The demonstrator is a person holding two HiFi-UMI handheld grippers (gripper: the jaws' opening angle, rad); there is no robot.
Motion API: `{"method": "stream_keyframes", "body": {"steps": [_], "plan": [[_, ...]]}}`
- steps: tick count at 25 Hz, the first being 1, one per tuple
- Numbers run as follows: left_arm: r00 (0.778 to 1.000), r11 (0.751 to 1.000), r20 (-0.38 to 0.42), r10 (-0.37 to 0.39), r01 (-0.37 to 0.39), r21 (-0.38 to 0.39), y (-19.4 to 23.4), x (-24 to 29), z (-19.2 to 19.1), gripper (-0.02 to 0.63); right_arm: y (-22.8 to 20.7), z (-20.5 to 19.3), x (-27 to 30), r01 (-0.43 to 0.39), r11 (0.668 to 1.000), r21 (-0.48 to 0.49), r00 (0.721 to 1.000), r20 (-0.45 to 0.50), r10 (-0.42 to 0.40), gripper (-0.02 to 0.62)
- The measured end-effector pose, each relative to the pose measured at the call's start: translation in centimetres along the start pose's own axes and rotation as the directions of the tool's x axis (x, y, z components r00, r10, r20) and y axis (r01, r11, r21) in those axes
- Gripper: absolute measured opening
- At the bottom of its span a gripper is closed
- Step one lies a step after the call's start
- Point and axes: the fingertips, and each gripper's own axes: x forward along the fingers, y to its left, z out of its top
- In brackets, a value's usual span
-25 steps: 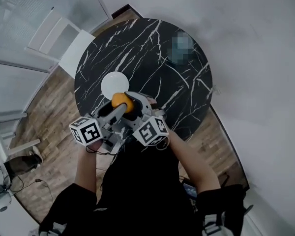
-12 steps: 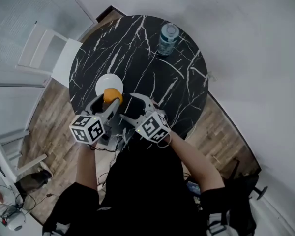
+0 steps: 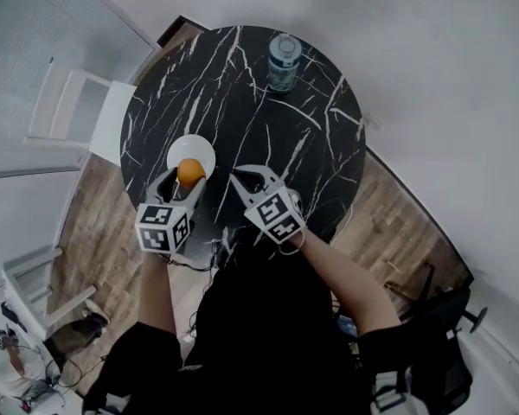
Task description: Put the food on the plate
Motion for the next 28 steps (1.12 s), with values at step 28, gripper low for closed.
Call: {"method": "stream_keyframes", "body": {"steps": [28], "plan": [[0.953, 0.984, -0.293, 0.071, -0.019, 0.179, 4.1, 8.8, -6.2, 0.273, -1.2, -3.6, 1.6, 0.065, 0.987, 0.149, 0.998, -0.029, -0.062, 0.002]]}}
